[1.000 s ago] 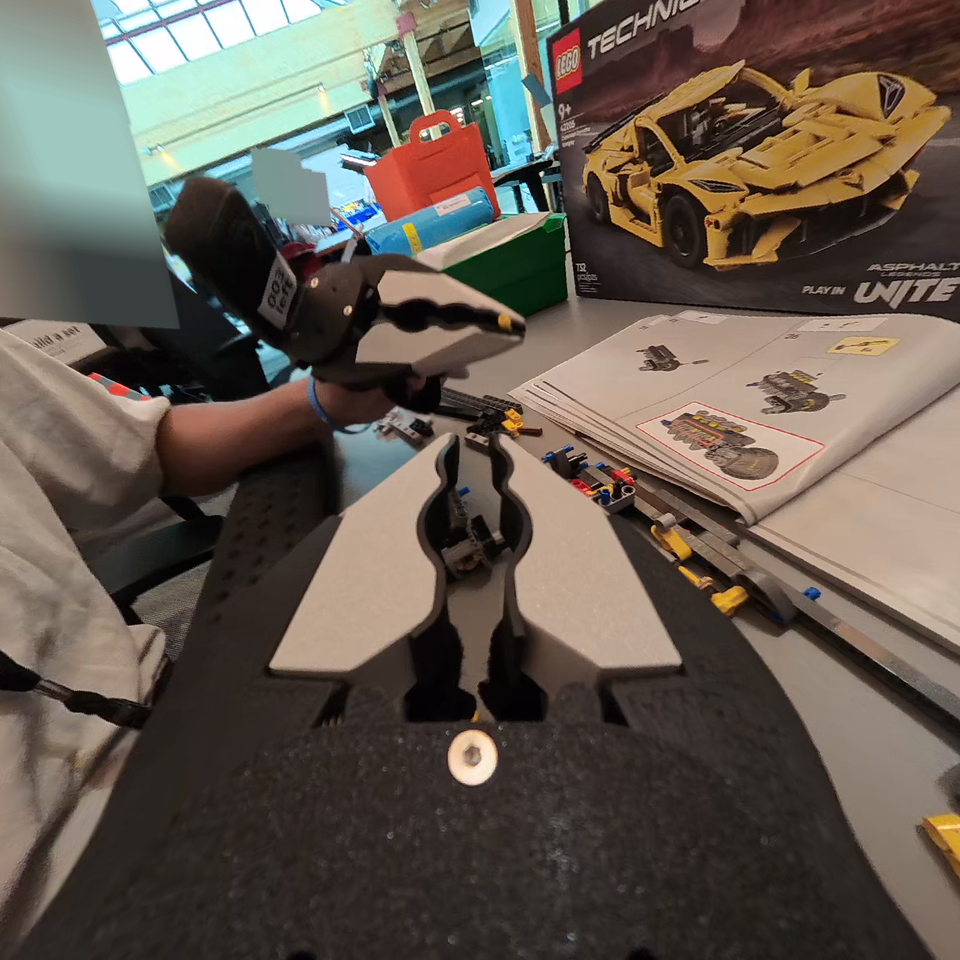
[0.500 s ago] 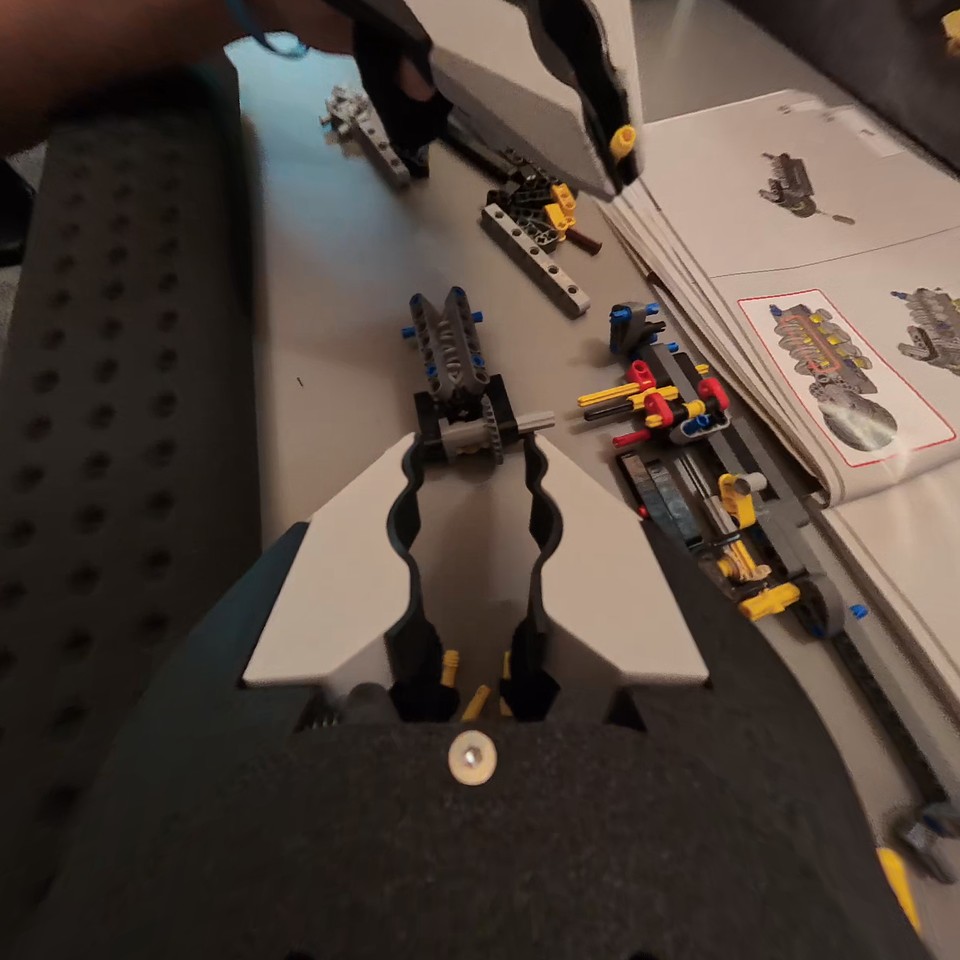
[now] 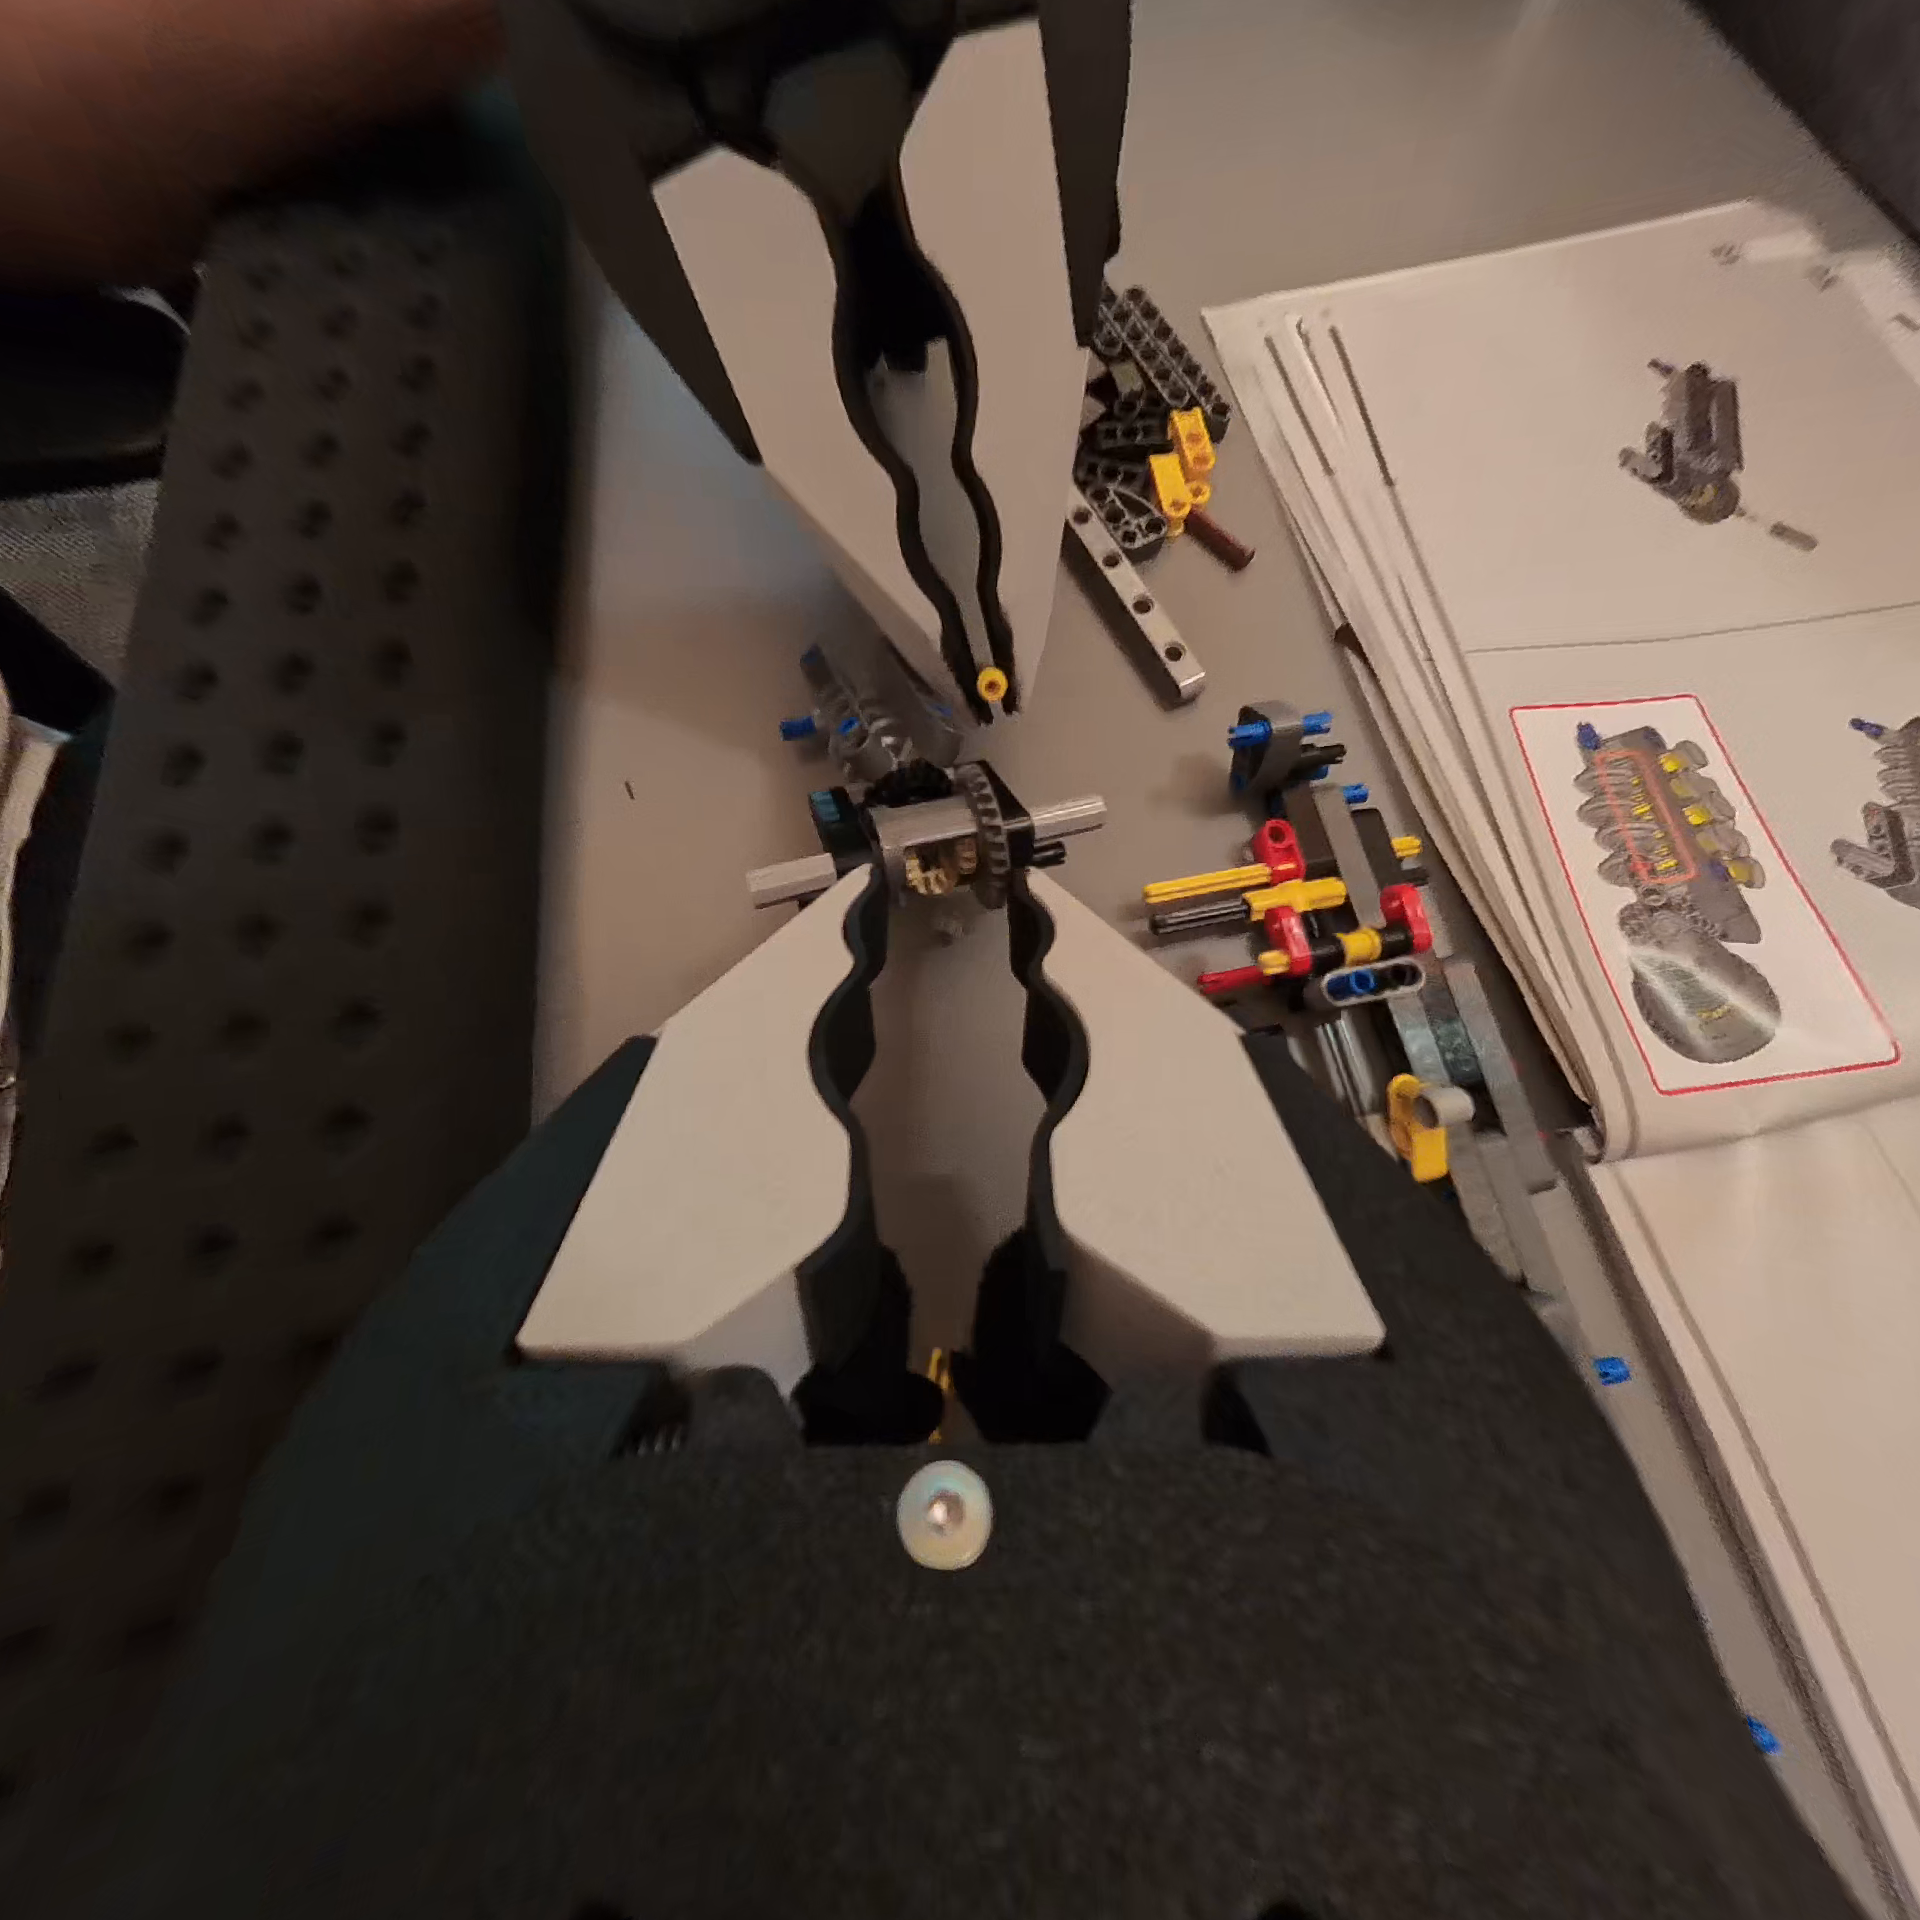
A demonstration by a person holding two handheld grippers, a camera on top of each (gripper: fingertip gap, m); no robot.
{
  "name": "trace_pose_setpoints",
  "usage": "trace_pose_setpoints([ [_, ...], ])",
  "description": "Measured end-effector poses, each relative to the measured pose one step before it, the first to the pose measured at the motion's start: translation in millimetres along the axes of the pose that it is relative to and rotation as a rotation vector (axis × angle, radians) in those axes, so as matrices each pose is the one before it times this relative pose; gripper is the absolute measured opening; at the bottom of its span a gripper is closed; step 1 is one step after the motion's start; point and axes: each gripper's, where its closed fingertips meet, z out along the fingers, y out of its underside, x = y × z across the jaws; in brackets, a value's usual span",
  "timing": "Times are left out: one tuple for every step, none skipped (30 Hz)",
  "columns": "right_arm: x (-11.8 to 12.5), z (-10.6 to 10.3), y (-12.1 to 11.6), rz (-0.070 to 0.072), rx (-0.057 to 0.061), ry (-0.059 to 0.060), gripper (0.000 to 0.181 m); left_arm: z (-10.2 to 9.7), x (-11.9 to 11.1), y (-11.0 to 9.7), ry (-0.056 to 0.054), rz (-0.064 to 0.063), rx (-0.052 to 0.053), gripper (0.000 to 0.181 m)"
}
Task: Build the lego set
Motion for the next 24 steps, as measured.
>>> trace_pose_setpoints([
  [0.65, 3.7, 3.58, -0.0077, -0.0338, 0.0014, 0.022, -1.49, -1.91, 0.5, -0.0056, -0.0082, 0.0004, 0.003],
  [0.76, 5.44, 3.34, -0.0115, -0.0235, 0.0018, 0.023, -1.51, -2.18, 0.25, -0.0097, -0.0015, 0.0008, 0.003],
  [0.15, 6.01, 0.56, -0.0061, -0.0032, -0.0023, 0.022, -1.53, -2.03, 0.6, -0.0115, 0.0046, -0.0014, 0.003],
  [-0.76, 5.68, -1.39, 0.0025, -0.0013, -0.0097, 0.022, -1.46, -2.59, 0.75, -0.015, 0.005, -0.0023, 0.003],
  [-0.83, 4.63, -3.01, 0.006, 0.0001, -0.0086, 0.022, -1.09, -1.04, 0.53, -0.0045, -0.0008, -0.0005, 0.003],
  [-1.11, 3.64, -3.53, 0.002, 0.0055, -0.0067, 0.022, -0.41, 0.4, 0.83, 0.0052, -0.0062, -0.0007, 0.003],
  [-0.85, 3.36, -2.12, -0.0022, 0.0023, -0.0041, 0.022, 0.05, 0.3, 1.82, 0.0037, -0.0042, -0.0059, 0.003],
  [-0.19, 2.94, 0.29, -0.0025, -0.0079, -0.0002, 0.022, 0.44, -0.05, 2.73, 0.0003, -0.0001, -0.0119, 0.003],
  [-0.53, 2.16, 1.48, 0.0007, -0.0078, -0.001, 0.023, 0.78, -0.18, 2.65, -0.0018, 0.0011, -0.0127, 0.003],
  [-1.19, 1.12, 1.45, 0.0034, -0.0004, -0.0043, 0.023, 0.98, 0.11, 2.52, -0.0003, 0.0009, -0.0122, 0.003],
  [-0.98, 0.37, 1.7, 0.0058, 0.0054, -0.0027, 0.023, 1.17, 1.23, 2.15, 0.0061, 0.0007, -0.0132, 0.003],
  [-0.71, -0.17, 1.98, 0.0085, 0.0029, 0.0001, 0.027, 1.13, 0.91, 1.83, 0.0023, 0.0046, -0.0127, 0.003],
  [-0.69, -0.85, 2.58, 0.0083, -0.0021, 0.001, 0.032, 0.89, 0.62, 1.69, -0.0014, 0.0083, -0.0116, 0.003],
  [0.97, -1.4, 2.6, 0.0041, -0.0024, 0.0112, 0.035, 0.76, 1.39, 1.24, 0.004, 0.0056, -0.0088, 0.003],
  [0.75, -1.48, 2.07, -0.0049, 0.0027, 0.0089, 0.035, 0.62, 0.81, 0.81, 0.0028, 0.0025, -0.0057, 0.003],
  [-0.22, -1.05, 2.7, -0.0095, -0.0006, 0.0022, 0.035, 0.39, 0.28, 0.77, -0.0004, 0.0026, -0.0056, 0.003],
  [-0.25, -0.59, 2.75, -0.0118, -0.0063, 0.0021, 0.032, 0.01, 0.29, 0.55, -0.0002, 0.0021, -0.0046, 0.003],
  [-0.39, 0.2, 2.29, -0.013, -0.0053, 0.0008, 0.03, -0.19, 0.04, 0.21, -0.0015, 0.0013, -0.0019, 0.003],
  [-0.2, 1.27, 1.07, -0.0129, -0.004, 0.0024, 0.03, -0.48, 0.12, 0.11, -0.0001, -0.0005, -0.0009, 0.003],
  [0.34, 1.2, 1.15, -0.0161, -0.0096, 0.0066, 0.03, -0.44, 0.1, -0.29, 0.0011, -0.0016, 0.0014, 0.003],
  [-0.26, -0.49, 1.35, -0.0145, -0.0127, 0.0039, 0.03, -0.48, -0.74, -0.55, -0.0038, 0.0007, 0.004, 0.003],
  [0.39, -2.43, 0.43, -0.0064, -0.0008, 0.0053, 0.03, -0.5, -0.72, -0.64, -0.003, -0.0002, 0.0043, 0.003],
  [1.61, -3.04, -0.25, 0.003, 0.0066, 0.0063, 0.027, -0.32, -0.2, -0.84, 0.001, -0.0034, 0.0057, 0.003],
  [0.41, -2.33, 0.08, 0.0091, 0.0062, -0.0051, 0.025, -0.34, -0.33, -1.55, -0.0006, -0.0029, 0.0089, 0.003],
])
